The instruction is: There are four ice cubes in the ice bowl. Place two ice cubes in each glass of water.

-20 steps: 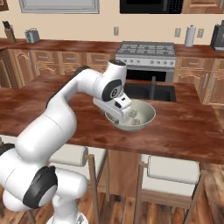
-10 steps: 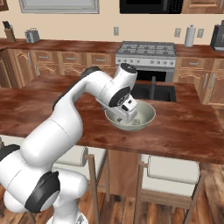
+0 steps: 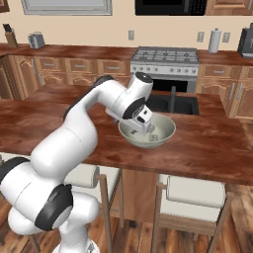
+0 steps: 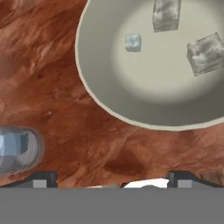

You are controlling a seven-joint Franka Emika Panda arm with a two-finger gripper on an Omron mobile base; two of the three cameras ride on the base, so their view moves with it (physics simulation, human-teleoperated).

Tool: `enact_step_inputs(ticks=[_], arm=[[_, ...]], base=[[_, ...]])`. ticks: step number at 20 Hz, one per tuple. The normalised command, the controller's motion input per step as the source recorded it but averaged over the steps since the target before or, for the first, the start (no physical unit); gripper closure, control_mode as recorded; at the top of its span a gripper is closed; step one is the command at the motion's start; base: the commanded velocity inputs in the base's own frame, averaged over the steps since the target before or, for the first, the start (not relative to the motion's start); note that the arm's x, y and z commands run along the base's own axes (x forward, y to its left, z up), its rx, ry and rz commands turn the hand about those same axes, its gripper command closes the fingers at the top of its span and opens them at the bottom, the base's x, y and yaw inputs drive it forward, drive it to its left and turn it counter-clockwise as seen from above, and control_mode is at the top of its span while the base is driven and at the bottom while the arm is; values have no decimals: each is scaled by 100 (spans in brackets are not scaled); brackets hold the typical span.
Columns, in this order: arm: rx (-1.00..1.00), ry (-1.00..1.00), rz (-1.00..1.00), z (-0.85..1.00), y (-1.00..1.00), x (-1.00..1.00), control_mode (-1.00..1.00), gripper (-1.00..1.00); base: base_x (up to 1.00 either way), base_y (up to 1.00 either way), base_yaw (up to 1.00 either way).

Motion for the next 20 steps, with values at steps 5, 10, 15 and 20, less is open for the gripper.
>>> enact_step_inputs(ticks=[5,10,15,20], arm=[[0,0,4,-14,0,25,-100,-100],[-3,0,3,-27,0,21,-100,-100],[-3,0,2,-25,0,22,-100,-100],[0,0,4,-15,0,24,-100,-100]], base=[[0,0,0],[0,0,0],[0,0,0],[0,0,0]])
